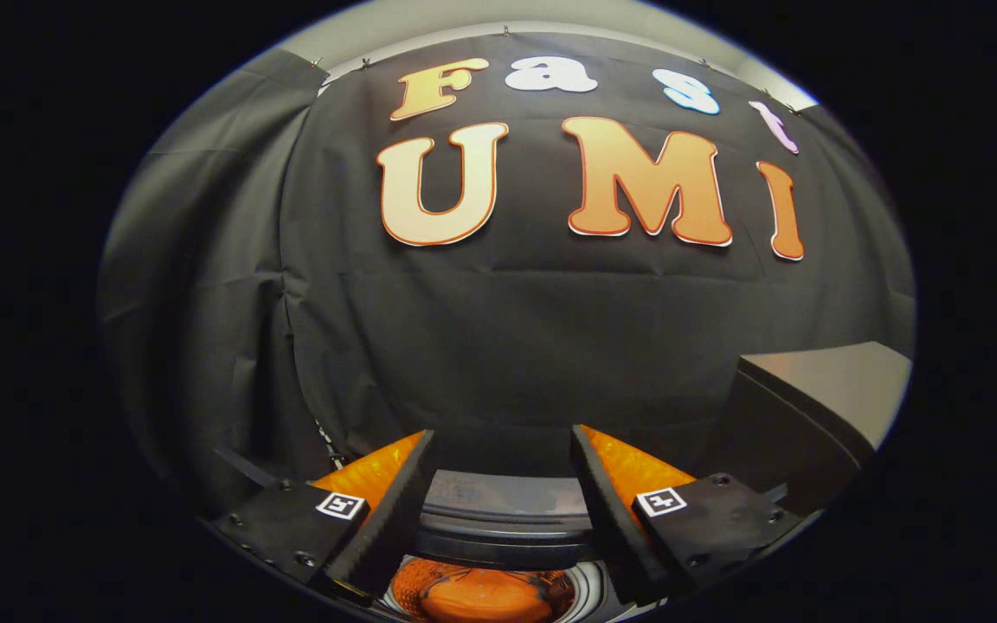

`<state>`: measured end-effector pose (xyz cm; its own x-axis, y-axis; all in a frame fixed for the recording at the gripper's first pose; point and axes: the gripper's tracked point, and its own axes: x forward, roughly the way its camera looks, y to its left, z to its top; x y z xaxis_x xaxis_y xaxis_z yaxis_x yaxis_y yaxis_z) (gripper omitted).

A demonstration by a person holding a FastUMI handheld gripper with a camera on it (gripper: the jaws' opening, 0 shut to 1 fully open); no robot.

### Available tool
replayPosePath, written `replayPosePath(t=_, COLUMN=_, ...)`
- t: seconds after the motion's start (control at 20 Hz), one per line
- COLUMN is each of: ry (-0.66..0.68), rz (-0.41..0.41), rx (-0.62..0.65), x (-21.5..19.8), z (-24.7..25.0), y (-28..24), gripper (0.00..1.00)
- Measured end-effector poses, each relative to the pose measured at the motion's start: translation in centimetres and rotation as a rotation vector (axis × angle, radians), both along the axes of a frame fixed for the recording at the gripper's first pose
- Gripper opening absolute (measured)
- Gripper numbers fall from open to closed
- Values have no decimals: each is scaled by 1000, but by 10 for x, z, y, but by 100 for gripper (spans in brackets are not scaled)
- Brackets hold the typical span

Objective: Put the clothes into the washing machine and then close the washing machine lid.

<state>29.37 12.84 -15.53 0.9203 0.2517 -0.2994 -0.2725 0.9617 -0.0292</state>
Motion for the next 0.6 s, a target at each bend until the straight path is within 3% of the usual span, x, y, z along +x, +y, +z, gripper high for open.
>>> replayPosePath(t=0.3, ry=147, rz=-24, rx=-35, x=-62, z=-90, y=-24, gripper=98)
replayPosePath(t=0.6, ry=155, rz=-50, rx=-10, x=-61, z=-74, y=-25, gripper=98)
